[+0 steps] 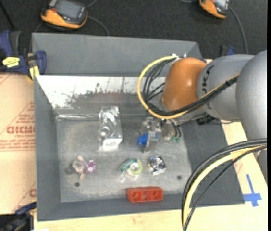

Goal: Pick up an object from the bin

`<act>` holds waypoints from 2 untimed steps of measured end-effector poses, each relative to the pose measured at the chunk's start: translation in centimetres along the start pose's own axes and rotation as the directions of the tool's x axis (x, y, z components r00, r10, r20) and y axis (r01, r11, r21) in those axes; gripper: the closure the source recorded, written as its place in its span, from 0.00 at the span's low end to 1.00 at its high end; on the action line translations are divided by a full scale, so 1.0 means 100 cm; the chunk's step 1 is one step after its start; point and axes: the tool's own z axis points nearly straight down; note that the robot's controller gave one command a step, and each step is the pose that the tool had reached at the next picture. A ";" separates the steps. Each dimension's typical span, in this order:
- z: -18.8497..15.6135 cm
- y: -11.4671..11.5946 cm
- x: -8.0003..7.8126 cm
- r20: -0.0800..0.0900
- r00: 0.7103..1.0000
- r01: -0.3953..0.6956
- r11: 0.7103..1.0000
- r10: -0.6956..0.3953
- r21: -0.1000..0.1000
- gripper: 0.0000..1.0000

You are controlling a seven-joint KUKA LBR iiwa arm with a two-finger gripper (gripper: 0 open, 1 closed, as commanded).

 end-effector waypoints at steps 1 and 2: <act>-0.008 -0.001 -0.002 0.003 1.000 0.001 1.000 -0.001 0.001 1.00; -0.033 -0.001 -0.004 0.005 1.000 0.001 1.000 -0.001 0.001 1.00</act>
Offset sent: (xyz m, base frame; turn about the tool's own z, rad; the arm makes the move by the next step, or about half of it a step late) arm 0.0001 0.0000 0.0065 0.0000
